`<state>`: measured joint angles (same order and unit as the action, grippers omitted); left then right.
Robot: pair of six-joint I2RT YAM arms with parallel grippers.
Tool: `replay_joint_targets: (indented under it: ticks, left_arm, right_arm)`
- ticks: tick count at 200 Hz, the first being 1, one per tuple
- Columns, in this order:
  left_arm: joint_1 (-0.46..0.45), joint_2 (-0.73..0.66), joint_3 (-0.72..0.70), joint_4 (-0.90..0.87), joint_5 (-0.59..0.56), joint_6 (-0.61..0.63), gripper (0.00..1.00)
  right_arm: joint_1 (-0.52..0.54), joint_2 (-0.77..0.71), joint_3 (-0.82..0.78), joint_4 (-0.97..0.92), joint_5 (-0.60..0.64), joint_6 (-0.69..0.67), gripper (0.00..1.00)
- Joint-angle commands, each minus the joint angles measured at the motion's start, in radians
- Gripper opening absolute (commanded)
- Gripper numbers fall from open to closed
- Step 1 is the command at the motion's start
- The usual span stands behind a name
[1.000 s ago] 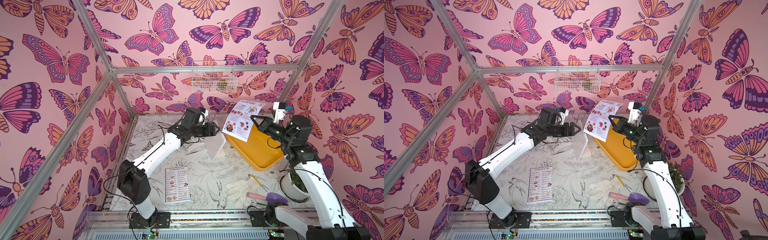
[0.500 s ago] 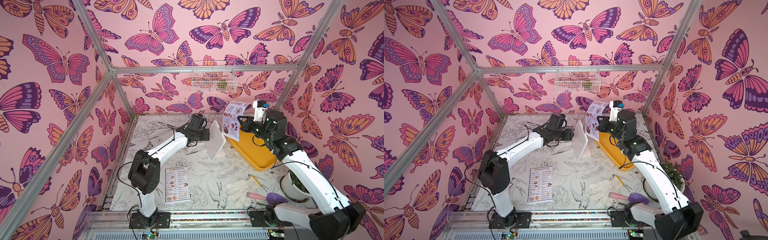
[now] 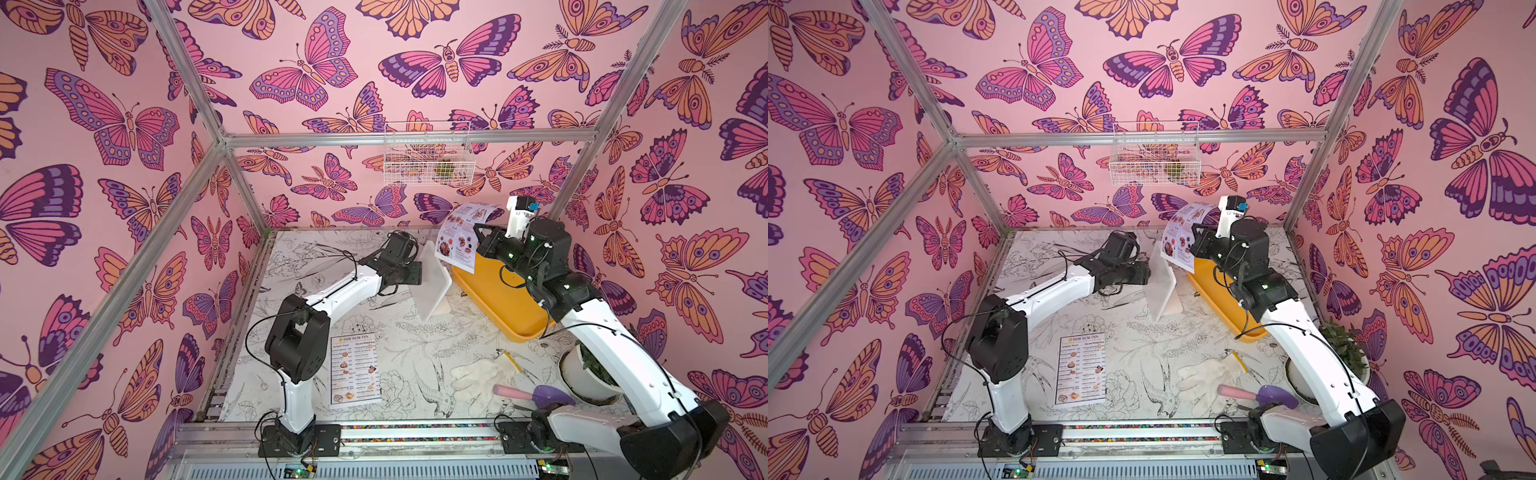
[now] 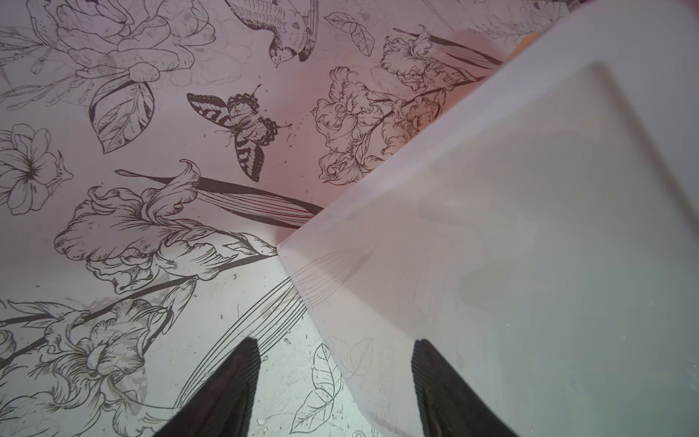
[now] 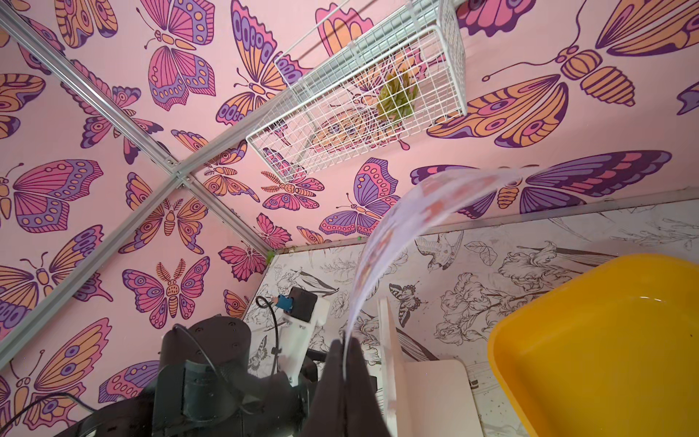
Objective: Replace the menus in the menu holders
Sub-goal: Insert the menu into the menu holder.
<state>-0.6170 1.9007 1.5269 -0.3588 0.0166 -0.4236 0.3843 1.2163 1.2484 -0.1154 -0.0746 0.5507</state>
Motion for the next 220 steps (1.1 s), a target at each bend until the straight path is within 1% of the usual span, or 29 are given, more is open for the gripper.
replay_joint_targets:
  ticks: [1, 39, 220]
  left_arm:
    - [-0.008, 0.015, 0.007, 0.014, -0.021, 0.015, 0.67]
    - [-0.009, 0.006, 0.000, 0.013, -0.037, 0.017, 0.67]
    - [-0.009, -0.006, -0.007, 0.013, -0.044, 0.023, 0.67]
  right_arm:
    - [0.007, 0.012, 0.033, 0.027, 0.038, 0.008, 0.00]
    - [0.007, 0.028, 0.019, 0.057, 0.071, 0.015, 0.00]
    - [0.006, 0.073, 0.015, 0.064, 0.067, 0.017, 0.00]
